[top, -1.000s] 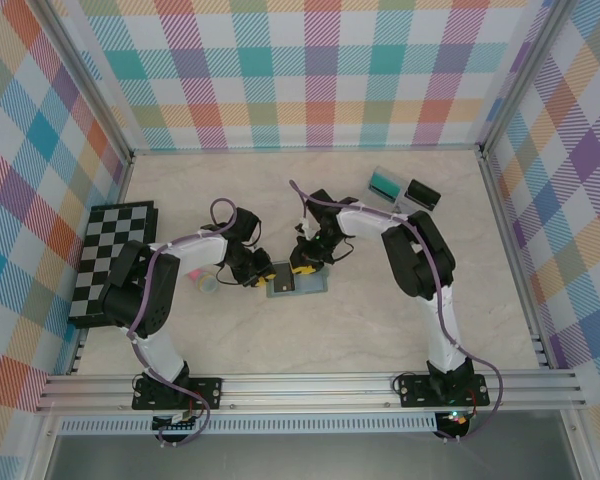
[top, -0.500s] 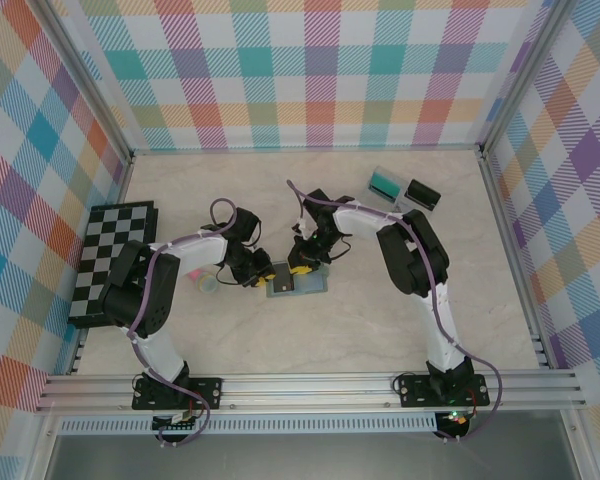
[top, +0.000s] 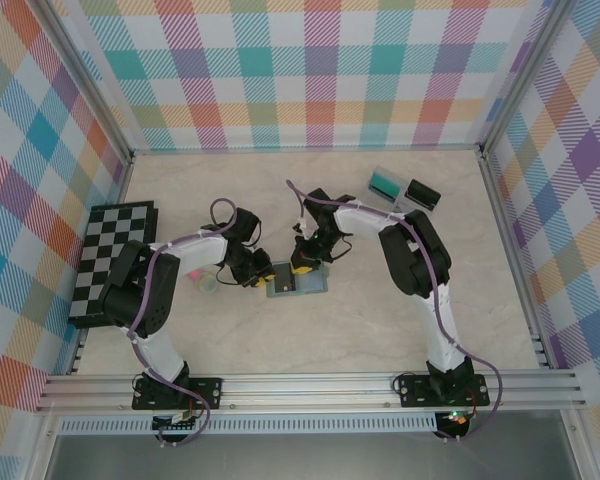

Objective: Take the credit cards out of the card holder

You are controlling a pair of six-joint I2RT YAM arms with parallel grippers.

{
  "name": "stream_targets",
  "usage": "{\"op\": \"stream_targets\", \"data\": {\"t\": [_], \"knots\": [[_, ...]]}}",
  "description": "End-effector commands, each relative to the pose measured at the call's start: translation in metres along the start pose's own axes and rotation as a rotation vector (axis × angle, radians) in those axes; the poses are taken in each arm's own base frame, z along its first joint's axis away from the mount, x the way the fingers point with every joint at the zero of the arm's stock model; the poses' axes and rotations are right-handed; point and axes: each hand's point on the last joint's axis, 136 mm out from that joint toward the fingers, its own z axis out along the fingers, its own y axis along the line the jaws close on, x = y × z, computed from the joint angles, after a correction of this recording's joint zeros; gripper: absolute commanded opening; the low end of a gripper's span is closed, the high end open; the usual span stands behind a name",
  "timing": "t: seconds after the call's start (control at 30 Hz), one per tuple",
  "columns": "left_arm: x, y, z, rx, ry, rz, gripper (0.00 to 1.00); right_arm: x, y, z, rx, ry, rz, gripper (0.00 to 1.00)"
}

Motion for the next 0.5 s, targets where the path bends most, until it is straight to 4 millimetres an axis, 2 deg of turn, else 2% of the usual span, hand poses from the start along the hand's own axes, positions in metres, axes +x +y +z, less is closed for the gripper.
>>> {"op": "stream_targets", "data": {"t": [0.0, 0.27, 0.47], "knots": [[0.012, 0.02, 0.005, -0.1, 0.023, 0.01, 0.19, 0.011, -0.009, -0.019, 0.046, -0.003, -0.004, 0.0], [0.006, 0.008, -0.006, -0.073, 0.001, 0.026, 0.23, 0.017, -0.006, -0.046, 0.022, -0.049, -0.023, 0.0], [0.002, -0.007, -0.022, 0.002, -0.025, 0.043, 0.3, 0.021, 0.012, -0.073, -0.068, -0.097, -0.102, 0.0]]}}
